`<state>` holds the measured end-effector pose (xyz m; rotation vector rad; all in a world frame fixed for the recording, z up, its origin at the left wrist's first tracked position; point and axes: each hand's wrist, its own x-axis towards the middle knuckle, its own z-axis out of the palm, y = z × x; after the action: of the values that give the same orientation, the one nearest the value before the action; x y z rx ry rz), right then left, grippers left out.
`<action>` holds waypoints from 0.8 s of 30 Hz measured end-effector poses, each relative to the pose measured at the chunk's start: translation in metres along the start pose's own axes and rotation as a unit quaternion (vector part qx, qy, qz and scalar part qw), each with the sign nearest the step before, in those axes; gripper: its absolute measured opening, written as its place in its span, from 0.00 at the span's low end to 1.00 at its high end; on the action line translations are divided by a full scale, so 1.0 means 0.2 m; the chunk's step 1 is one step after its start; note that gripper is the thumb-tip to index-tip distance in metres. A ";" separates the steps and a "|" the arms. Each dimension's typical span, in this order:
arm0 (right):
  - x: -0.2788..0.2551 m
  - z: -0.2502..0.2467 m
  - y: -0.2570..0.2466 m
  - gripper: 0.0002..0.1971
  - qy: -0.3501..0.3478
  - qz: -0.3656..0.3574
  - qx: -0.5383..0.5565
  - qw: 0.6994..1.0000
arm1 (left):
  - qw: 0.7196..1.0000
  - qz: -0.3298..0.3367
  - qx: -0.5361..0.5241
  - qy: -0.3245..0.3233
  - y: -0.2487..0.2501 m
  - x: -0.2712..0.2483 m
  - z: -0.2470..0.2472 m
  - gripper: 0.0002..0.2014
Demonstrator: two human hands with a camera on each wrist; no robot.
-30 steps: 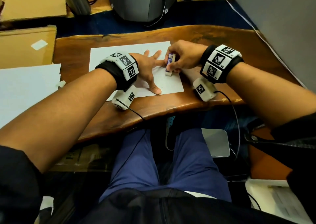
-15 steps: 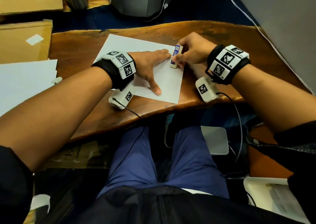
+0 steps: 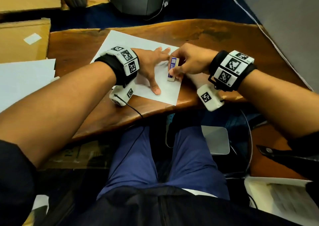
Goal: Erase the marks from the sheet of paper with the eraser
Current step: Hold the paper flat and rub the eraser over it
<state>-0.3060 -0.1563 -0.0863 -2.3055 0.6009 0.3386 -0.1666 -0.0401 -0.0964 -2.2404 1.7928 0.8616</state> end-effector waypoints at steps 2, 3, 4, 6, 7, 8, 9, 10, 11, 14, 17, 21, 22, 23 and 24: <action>0.01 -0.04 0.00 0.11 0.040 0.016 0.019 0.999 | 1.000 -0.005 0.002 0.002 0.00 0.00 0.00 0.66; 0.00 -0.06 0.01 0.10 0.069 0.026 0.030 0.997 | 1.000 -0.004 0.005 -0.001 0.00 0.01 0.00 0.67; 0.00 -0.06 0.02 0.10 0.089 0.024 0.026 0.995 | 1.000 -0.004 0.008 -0.002 0.01 0.02 0.01 0.67; -0.02 -0.03 0.01 0.10 0.081 0.004 -0.010 0.997 | 1.000 -0.007 0.013 -0.002 0.01 0.02 0.01 0.67; -0.03 0.00 0.00 0.10 0.055 -0.009 -0.027 0.998 | 1.000 -0.006 0.015 -0.004 0.01 0.02 0.00 0.67; -0.05 0.03 -0.01 0.10 0.027 -0.017 -0.033 0.999 | 1.000 -0.005 0.015 -0.007 0.00 0.02 0.00 0.68; -0.06 0.04 -0.01 0.10 0.012 -0.019 -0.029 0.999 | 1.000 -0.005 0.017 -0.008 0.00 0.02 0.00 0.68; -0.06 0.03 -0.01 0.10 0.013 -0.011 -0.018 1.000 | 1.000 -0.004 0.018 -0.009 0.01 0.02 0.00 0.68; -0.06 0.02 -0.01 0.11 0.032 0.005 -0.001 0.999 | 1.000 -0.002 0.019 -0.011 0.01 0.02 0.01 0.69; -0.03 -0.04 0.02 0.10 0.105 0.024 0.022 0.994 | 1.000 -0.010 0.019 -0.015 0.00 0.03 0.00 0.70; -0.01 -0.02 0.02 0.09 0.129 0.011 -0.010 0.992 | 0.999 -0.013 0.027 -0.021 -0.01 0.04 0.00 0.67; -0.03 -0.01 0.02 0.09 0.137 0.039 0.006 0.990 | 1.000 -0.006 0.001 0.001 -0.02 0.05 -0.02 0.58; -0.04 -0.02 0.01 0.09 0.142 0.042 0.004 0.989 | 1.000 -0.005 -0.001 0.013 -0.03 0.05 -0.03 0.55; -0.04 -0.01 0.01 0.09 0.149 0.045 0.000 0.988 | 1.000 -0.005 -0.001 0.028 -0.05 0.06 -0.04 0.52; -0.05 -0.01 0.02 0.09 0.157 0.048 -0.005 0.986 | 0.999 -0.008 0.005 0.045 -0.06 0.06 -0.04 0.50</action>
<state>-0.3158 -0.1569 -0.0828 -2.3630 0.8685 0.0187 -0.1505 -0.0515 -0.0986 -2.3199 1.8096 0.7595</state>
